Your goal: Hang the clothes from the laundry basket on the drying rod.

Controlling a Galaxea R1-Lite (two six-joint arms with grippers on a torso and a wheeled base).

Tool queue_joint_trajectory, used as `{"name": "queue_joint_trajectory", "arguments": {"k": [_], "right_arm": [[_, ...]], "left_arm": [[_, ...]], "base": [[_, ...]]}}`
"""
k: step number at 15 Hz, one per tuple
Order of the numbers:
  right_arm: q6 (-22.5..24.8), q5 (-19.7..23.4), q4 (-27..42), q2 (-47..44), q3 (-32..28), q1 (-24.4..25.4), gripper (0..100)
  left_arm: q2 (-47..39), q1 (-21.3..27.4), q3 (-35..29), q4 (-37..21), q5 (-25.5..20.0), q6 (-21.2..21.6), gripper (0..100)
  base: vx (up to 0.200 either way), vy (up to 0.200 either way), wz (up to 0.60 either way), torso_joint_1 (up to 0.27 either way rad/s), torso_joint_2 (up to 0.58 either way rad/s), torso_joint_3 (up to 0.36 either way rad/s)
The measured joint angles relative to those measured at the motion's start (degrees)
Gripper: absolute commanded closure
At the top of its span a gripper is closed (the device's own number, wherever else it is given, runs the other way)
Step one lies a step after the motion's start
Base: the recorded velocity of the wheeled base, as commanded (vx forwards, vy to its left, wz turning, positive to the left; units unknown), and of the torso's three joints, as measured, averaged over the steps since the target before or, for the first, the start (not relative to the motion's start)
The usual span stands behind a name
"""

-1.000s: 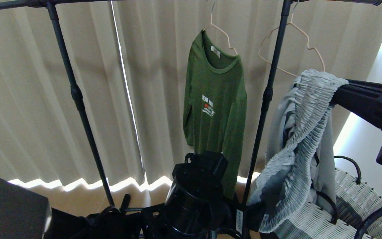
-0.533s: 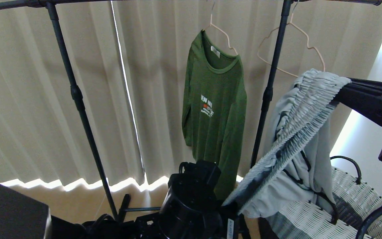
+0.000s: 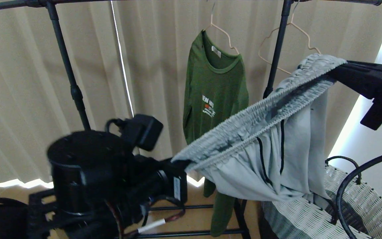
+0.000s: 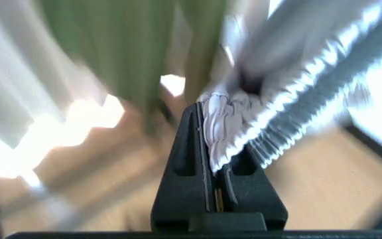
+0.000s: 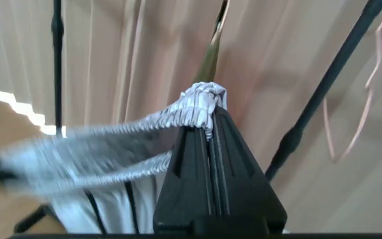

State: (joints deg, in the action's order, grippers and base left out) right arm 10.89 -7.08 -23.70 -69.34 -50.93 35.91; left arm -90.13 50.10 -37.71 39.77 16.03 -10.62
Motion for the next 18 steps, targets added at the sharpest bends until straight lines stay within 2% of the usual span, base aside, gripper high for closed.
{"name": "queue_joint_trajectory", "arguments": {"k": [2, 5, 9, 13, 14, 17, 18], "right_arm": [[-0.5, 0.0, -1.5, -1.6, -2.9, -0.1, 100], [-1.2, 0.8, -6.9, -4.2, -6.9, -0.1, 100], [-3.1, 4.0, -10.2, -7.0, -13.5, -0.2, 100], [-3.4, 3.9, -9.7, -7.8, -13.2, -0.2, 100], [-3.4, 3.7, -9.6, -7.9, -12.3, -0.2, 100], [-3.3, 3.3, -9.7, -7.9, -4.1, -1.2, 100], [-3.3, 3.1, -9.8, -7.9, -1.4, -1.6, 100]], "left_arm": [[4.4, -4.8, -4.8, -1.6, -1.1, 1.0, 100], [8.6, -8.9, -12.5, -2.2, -4.4, 1.1, 100], [11.4, -9.9, -21.3, -0.3, -5.9, 1.2, 100], [11.8, -9.9, -23.8, -1.0, -7.4, 1.6, 100], [11.7, -10.0, -23.6, -3.5, -7.4, 3.6, 100], [11.3, -10.0, -23.2, -23.2, -6.6, 8.0, 100], [11.2, -10.0, -24.3, -27.2, -5.6, 8.9, 100]], "base": [[0.000, 0.000, 0.00, 0.000, 0.00, 0.000], [0.000, 0.000, 0.00, 0.000, 0.00, 0.000], [0.000, 0.000, 0.00, 0.000, 0.00, 0.000], [0.000, 0.000, 0.00, 0.000, 0.00, 0.000], [0.000, 0.000, 0.00, 0.000, 0.00, 0.000], [0.000, 0.000, 0.00, 0.000, 0.00, 0.000], [0.000, 0.000, 0.00, 0.000, 0.00, 0.000]]}}
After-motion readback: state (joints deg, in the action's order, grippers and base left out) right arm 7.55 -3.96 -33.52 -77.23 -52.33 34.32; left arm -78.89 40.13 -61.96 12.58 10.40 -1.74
